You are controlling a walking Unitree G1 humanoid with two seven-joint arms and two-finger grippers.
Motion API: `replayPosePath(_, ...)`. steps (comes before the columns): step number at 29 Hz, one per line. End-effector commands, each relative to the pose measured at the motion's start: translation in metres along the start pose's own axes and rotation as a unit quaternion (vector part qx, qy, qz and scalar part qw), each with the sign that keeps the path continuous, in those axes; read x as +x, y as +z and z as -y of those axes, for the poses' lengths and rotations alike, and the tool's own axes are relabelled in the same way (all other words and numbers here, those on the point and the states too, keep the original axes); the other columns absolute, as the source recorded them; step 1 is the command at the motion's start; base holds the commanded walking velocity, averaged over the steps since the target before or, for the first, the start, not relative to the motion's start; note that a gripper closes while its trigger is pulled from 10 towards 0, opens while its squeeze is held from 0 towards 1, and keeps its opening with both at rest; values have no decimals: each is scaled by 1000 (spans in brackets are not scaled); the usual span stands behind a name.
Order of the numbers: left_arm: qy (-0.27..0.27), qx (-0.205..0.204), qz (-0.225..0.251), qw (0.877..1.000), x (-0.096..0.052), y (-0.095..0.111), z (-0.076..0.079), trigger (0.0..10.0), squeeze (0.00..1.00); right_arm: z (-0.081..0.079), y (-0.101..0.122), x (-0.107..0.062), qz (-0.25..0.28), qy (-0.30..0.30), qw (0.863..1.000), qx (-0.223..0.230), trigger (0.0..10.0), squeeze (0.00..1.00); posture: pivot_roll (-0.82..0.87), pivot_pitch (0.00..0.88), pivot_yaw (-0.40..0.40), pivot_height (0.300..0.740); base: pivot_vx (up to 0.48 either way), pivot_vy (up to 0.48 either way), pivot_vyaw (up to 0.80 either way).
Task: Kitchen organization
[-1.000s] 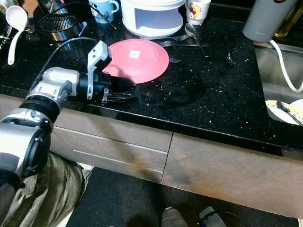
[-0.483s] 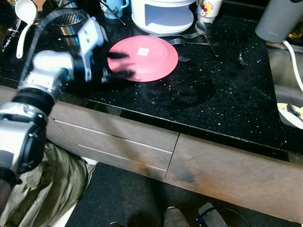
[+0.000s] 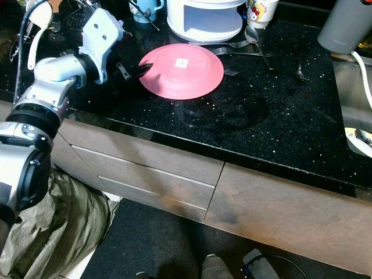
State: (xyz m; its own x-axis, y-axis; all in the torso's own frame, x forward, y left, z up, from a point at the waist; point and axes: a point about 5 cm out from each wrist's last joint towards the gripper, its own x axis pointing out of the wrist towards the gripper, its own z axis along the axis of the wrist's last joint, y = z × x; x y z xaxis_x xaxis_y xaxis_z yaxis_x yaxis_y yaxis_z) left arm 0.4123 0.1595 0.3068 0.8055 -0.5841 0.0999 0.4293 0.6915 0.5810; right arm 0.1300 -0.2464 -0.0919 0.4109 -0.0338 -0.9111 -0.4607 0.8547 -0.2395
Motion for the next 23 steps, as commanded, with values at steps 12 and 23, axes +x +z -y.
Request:
replayPosePath(12,-65,-260,41,963,11,-10,28,10000,0,-3,-18,-4,-21,3,1000,3,10000,0,-205,173,-9,740,0,0,0)
replayPosePath(23,-157,-274,-10,949,10,-24,51,10000,0,-4,-19,-4,-20,1,1000,5,10000,0,-210,178,-7,740,0,0,0)
